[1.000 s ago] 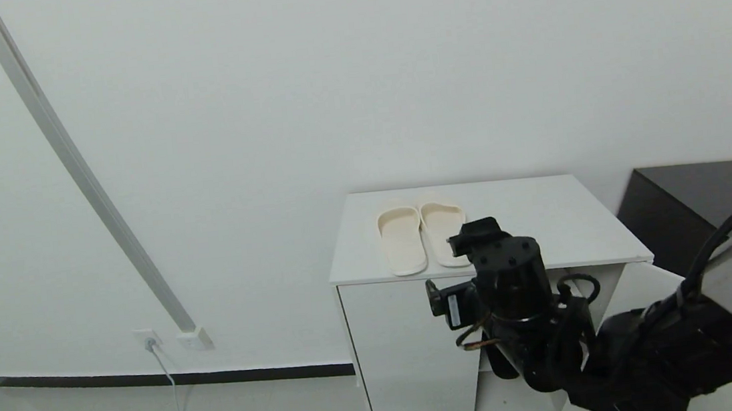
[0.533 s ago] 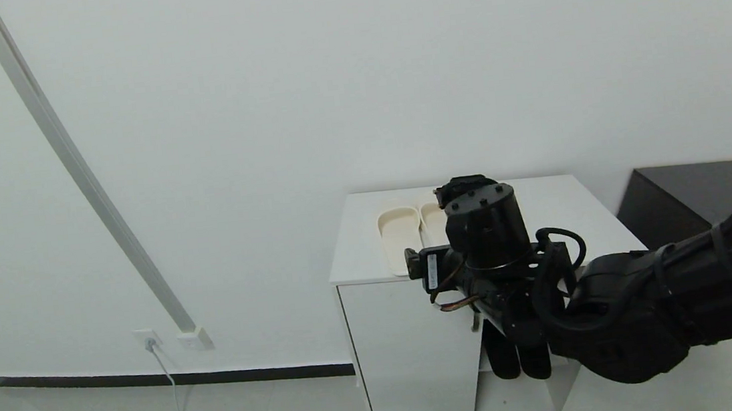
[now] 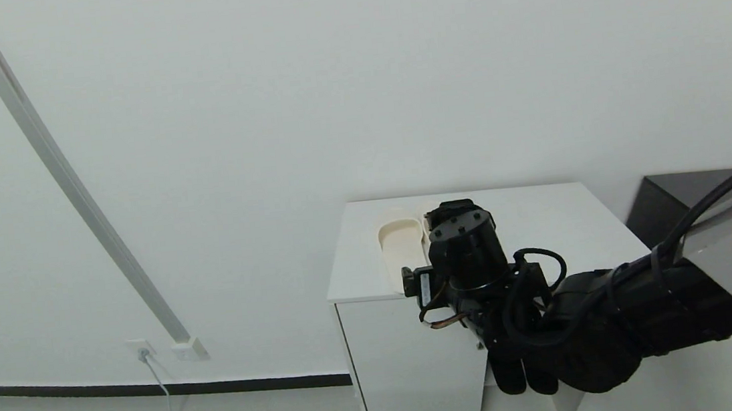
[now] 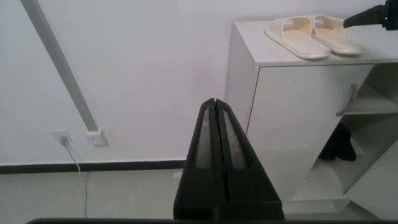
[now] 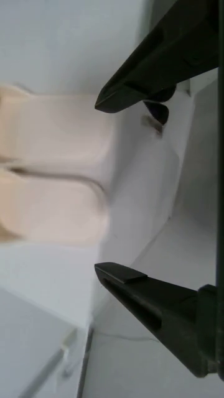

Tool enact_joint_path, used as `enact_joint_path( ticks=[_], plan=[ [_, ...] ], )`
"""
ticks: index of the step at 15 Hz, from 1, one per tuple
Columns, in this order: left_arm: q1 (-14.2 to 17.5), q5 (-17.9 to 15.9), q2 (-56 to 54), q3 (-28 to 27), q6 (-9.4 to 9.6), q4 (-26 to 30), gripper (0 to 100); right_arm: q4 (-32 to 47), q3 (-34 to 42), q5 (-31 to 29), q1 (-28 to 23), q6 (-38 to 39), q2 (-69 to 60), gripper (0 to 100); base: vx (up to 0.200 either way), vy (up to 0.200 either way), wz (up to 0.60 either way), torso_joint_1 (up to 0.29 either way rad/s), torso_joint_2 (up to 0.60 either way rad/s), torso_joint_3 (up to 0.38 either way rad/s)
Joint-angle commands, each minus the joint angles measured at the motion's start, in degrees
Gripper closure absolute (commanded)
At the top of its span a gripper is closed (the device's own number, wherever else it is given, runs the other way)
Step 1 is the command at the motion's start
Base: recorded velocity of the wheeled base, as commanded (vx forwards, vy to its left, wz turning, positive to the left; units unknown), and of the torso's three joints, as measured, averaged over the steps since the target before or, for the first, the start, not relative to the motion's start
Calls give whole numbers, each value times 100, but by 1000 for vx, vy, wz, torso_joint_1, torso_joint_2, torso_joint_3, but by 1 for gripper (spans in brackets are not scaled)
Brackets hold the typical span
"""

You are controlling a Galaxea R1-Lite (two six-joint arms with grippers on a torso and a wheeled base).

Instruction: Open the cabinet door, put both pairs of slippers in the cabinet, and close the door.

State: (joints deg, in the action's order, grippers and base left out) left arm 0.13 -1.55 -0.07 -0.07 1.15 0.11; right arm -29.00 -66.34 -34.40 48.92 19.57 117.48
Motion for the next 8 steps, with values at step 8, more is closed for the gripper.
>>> enact_joint_path(
  ticks=[8],
  plan=[
    [4,5,7,-1,0,-2,100,-440,-2,4,-32,-23,671,0,150,0,0,4,5,2]
  ],
)
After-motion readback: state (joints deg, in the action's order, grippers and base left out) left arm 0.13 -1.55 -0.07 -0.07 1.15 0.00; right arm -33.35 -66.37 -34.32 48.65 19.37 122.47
